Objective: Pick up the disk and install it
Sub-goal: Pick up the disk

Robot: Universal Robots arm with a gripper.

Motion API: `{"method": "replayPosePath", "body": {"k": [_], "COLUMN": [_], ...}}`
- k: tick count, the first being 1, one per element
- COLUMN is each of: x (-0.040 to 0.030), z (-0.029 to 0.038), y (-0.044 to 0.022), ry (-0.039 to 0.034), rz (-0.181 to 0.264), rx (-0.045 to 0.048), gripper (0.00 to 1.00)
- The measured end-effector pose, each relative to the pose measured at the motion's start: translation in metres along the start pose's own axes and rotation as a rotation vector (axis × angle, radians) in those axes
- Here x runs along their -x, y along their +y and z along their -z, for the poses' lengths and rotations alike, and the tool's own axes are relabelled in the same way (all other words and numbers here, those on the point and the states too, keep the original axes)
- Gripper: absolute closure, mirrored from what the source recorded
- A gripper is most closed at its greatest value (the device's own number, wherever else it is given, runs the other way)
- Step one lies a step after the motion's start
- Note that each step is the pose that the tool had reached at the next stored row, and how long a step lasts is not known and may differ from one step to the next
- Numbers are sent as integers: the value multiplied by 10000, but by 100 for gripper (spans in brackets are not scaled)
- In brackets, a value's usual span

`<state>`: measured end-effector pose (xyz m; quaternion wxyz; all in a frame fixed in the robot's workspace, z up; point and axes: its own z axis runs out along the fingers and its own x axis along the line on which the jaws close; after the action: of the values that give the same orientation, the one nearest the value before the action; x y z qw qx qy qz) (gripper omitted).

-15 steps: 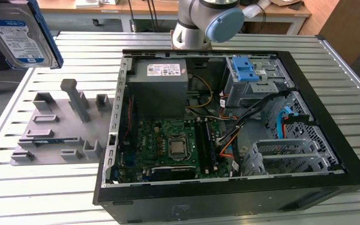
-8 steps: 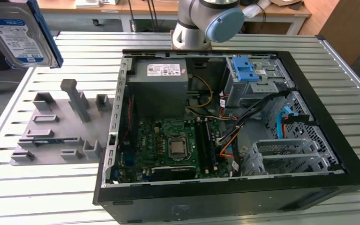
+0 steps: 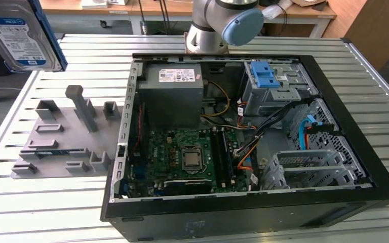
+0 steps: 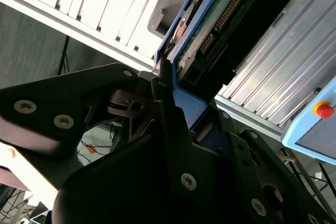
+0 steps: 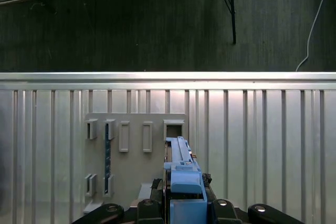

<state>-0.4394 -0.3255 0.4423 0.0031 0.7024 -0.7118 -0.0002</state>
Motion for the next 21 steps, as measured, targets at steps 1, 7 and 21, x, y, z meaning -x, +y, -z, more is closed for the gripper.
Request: {"method": "replayPosePath", "body": {"k": [1,7,21], "x": [0,0,-1], "z": [12,69,285], "y": [0,0,2], "ry": [0,0,0], "rz": [0,0,0], "rx": [-1,-1,-1], "gripper": [64,64,64]}}
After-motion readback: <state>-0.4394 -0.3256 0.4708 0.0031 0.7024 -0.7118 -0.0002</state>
